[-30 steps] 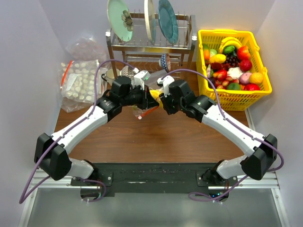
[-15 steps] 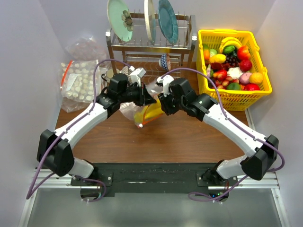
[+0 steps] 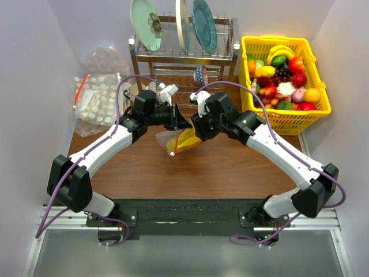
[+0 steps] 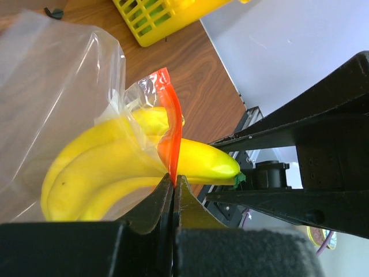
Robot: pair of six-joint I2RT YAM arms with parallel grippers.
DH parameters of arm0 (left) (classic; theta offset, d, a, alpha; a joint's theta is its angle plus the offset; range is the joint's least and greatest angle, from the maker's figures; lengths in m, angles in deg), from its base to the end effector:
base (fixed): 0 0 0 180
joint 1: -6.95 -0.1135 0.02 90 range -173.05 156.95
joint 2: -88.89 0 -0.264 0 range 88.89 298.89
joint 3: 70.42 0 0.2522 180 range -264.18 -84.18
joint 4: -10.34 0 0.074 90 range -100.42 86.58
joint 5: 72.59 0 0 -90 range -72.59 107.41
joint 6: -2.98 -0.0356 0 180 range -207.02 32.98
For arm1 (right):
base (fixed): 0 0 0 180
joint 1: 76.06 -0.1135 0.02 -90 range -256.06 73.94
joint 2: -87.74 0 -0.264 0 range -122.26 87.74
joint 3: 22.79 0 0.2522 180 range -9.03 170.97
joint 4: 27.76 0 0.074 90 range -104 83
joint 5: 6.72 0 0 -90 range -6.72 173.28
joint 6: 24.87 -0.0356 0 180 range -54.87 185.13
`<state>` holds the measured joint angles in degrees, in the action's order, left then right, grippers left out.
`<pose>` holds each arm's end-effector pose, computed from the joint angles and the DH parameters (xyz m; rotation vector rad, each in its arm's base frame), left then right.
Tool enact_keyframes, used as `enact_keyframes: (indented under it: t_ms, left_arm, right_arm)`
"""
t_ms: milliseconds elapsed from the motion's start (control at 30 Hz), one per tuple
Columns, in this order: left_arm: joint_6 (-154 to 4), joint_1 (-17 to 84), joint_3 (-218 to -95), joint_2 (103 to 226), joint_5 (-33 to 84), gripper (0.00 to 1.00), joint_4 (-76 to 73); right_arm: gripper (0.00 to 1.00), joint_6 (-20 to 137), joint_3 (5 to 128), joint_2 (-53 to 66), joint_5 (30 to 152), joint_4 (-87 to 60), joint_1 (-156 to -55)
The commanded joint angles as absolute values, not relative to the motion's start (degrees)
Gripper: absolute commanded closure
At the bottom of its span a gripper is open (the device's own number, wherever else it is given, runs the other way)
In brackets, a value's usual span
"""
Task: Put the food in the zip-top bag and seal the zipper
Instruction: Place the fake fruit in the zipper food storage bag, then adjust the zipper food storage bag at the center of the board.
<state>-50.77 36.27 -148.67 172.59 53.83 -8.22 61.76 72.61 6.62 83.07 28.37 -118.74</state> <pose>0.2825 -0.1829 0.3102 0.3242 2.1458 -1.3331 0.2245 0.2069 0.3634 -0.7838 2.2003 0.4042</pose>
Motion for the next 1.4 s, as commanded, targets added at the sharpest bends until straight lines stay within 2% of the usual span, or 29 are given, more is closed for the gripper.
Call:
enact_keyframes:
  t_ms: [0,100,367,600,733,933,1133,1267,1367]
  left_arm:
    - [-48.4,34.6,-149.9,170.9,57.8,1.00,-4.3]
    - [-47.8,33.9,-150.4,171.2,59.0,1.00,-2.2]
    - [-46.6,32.5,-150.7,171.8,60.5,1.00,-0.9]
    - [-46.9,32.3,-150.1,171.9,60.4,1.00,-1.0]
    - [-47.0,32.0,-150.1,171.5,60.3,1.00,-1.0]
    - [-47.6,30.9,-150.5,171.2,60.5,1.00,-1.8]
    - [-48.4,30.4,-151.5,171.0,60.6,1.00,-3.2]
    - [-48.5,30.2,-152.1,170.8,60.5,1.00,-3.2]
    - [-48.6,30.2,-152.4,170.7,60.5,1.00,-3.2]
  right_arm:
    - [0.54,61.0,76.7,7.3,83.9,29.6,-118.7]
    - [0.50,60.9,77.9,7.8,83.4,30.3,-118.7]
    - [0.45,59.6,79.6,9.0,80.8,31.4,-118.6]
    - [0.28,56.7,81.6,10.5,77.1,32.3,-116.9]
    - [0.28,53.8,80.4,11.8,76.6,32.6,-113.9]
    - [0.32,48.9,72.6,17.5,78.8,29.0,-106.6]
    - [0.44,42.9,61.6,22.4,83.9,21.9,-100.9]
    - [0.53,35.5,52.4,23.6,88.6,10.7,-100.8]
    - [0.55,31.3,47.1,23.9,90.7,2.5,-100.8]
